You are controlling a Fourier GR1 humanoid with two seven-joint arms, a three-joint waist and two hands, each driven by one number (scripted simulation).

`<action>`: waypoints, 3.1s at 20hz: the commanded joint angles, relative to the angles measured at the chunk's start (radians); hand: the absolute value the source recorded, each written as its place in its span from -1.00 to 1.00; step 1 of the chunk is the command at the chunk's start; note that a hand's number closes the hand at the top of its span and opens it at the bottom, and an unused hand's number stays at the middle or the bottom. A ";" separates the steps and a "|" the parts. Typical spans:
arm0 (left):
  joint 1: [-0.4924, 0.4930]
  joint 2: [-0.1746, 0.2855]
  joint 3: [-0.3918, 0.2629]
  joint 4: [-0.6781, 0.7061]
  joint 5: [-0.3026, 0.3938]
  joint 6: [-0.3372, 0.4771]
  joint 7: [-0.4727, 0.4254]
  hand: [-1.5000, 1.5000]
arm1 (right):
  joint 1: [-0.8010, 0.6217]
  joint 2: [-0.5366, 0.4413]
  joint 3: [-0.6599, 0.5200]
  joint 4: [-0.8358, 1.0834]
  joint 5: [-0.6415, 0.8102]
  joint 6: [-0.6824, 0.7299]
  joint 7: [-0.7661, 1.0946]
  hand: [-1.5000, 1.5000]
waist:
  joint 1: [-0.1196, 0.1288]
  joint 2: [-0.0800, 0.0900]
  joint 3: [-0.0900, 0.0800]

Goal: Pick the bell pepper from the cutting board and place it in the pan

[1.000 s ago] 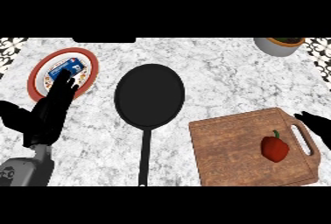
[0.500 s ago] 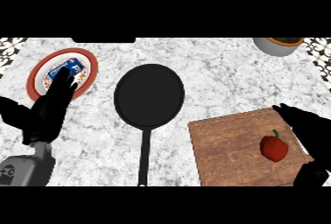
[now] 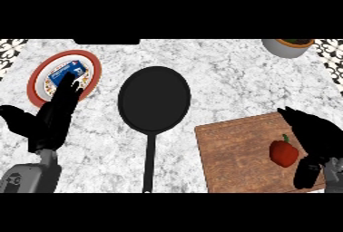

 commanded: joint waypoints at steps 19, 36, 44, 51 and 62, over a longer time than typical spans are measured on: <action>0.002 -0.037 0.092 -0.001 -0.048 -0.083 0.019 0.00 | 0.058 0.120 -0.110 0.144 0.217 -0.006 -0.241 -1.00 | -0.005 -0.001 0.000; 0.001 -0.091 0.071 -0.007 -0.108 -0.070 0.013 0.00 | 0.036 0.176 -0.092 0.497 0.361 -0.297 -0.582 1.00 | -0.004 0.000 0.000; -0.065 -0.075 0.047 0.000 -0.096 -0.113 0.058 0.00 | -0.166 0.592 0.172 0.411 0.405 -0.300 -0.177 1.00 | 0.107 0.013 0.000; -0.108 -0.106 0.015 0.009 -0.087 -0.122 0.071 0.00 | -0.413 0.600 0.341 0.406 0.484 -0.441 0.120 1.00 | 0.162 0.001 -0.005; -0.135 -0.127 -0.010 0.053 -0.110 -0.116 0.059 0.00 | -0.827 0.601 0.467 0.483 0.513 -0.498 0.469 1.00 | 0.179 0.007 -0.007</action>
